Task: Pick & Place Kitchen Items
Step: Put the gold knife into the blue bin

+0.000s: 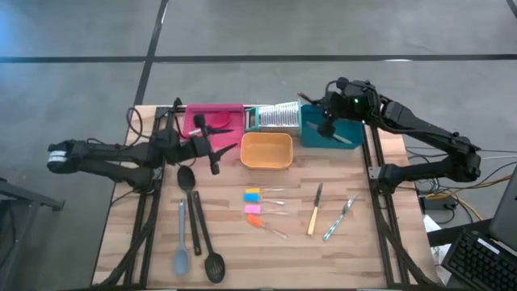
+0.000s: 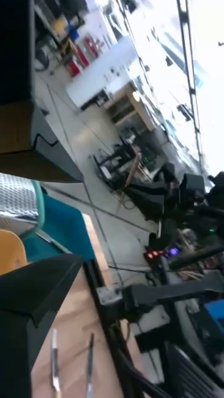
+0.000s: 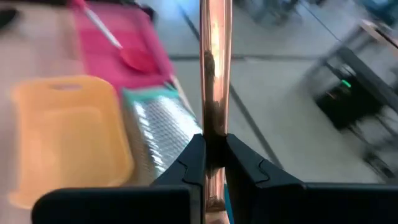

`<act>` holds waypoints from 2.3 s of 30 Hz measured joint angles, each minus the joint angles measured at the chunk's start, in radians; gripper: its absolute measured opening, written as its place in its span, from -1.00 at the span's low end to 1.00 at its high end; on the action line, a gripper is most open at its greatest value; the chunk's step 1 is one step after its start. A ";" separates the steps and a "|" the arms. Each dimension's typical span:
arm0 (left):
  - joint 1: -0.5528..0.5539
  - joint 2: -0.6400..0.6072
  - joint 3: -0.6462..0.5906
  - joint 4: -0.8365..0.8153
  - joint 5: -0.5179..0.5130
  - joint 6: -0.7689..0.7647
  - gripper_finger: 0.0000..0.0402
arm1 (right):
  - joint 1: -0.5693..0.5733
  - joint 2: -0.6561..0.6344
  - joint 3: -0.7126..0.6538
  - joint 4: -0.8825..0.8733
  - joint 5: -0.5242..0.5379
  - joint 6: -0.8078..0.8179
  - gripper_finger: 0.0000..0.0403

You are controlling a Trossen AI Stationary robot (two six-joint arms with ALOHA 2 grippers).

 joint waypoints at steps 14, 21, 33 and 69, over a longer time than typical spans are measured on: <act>0.005 0.041 -0.005 0.086 0.144 -0.138 0.01 | 0.262 -0.189 -0.457 0.843 -0.088 -0.026 -0.88; 0.005 0.247 -0.005 0.342 0.236 -0.159 0.01 | 0.396 -0.186 -0.636 1.297 -0.234 -0.053 -0.88; 0.002 0.629 0.197 0.517 0.397 -0.272 0.01 | 0.576 -0.148 -0.730 1.484 -0.231 -0.085 -0.88; -0.006 0.863 0.603 0.203 0.401 -0.233 -0.04 | 0.594 -0.107 -0.725 1.497 -0.135 -0.113 -0.88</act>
